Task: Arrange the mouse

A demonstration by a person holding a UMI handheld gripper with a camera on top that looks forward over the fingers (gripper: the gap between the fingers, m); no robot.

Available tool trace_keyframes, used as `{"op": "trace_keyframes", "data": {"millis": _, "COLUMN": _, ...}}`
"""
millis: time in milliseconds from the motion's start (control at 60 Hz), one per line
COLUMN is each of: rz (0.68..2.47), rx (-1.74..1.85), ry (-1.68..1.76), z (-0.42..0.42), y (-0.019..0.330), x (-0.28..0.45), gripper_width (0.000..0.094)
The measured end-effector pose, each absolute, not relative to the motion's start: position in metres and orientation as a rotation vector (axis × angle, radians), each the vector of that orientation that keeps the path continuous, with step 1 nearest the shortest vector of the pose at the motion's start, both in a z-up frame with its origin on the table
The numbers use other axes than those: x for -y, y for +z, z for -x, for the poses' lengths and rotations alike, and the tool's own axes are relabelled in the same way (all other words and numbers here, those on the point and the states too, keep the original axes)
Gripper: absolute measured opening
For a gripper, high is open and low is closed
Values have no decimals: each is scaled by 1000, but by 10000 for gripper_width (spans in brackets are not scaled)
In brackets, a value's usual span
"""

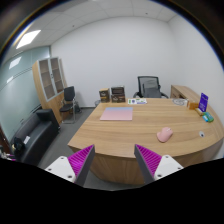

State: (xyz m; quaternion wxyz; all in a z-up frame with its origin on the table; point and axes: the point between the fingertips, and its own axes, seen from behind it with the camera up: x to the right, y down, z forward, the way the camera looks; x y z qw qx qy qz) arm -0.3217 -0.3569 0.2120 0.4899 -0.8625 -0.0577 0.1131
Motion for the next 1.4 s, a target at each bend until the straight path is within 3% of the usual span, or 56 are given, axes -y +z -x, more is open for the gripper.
{"op": "trace_keyframes", "data": {"millis": 117, "rz": 2079, "rx": 86, "ry": 169, "z": 291, "y": 204, "x": 348, "gripper_width": 829}}
{"op": "trace_keyframes", "data": {"millis": 367, "rz": 2108, "rx": -34, "ry": 94, "z": 209, "y": 147, "x": 305, "gripper_width": 829}}
{"op": "trace_keyframes", "data": {"millis": 717, "rz": 2122, "rx": -126, "ry": 126, "z": 106, "y": 60, "x": 170, "gripper_width": 830}}
{"op": "trace_keyframes", "data": {"millis": 933, "rz": 2187, "rx": -139, "ry": 177, "z": 87, "y": 18, "x": 115, "gripper_width": 829}}
{"op": "trace_keyframes", "data": {"millis": 1400, "rz": 2222, "rx": -6, "ry": 221, "z": 107, "y": 3, "x": 48, "gripper_width": 827}}
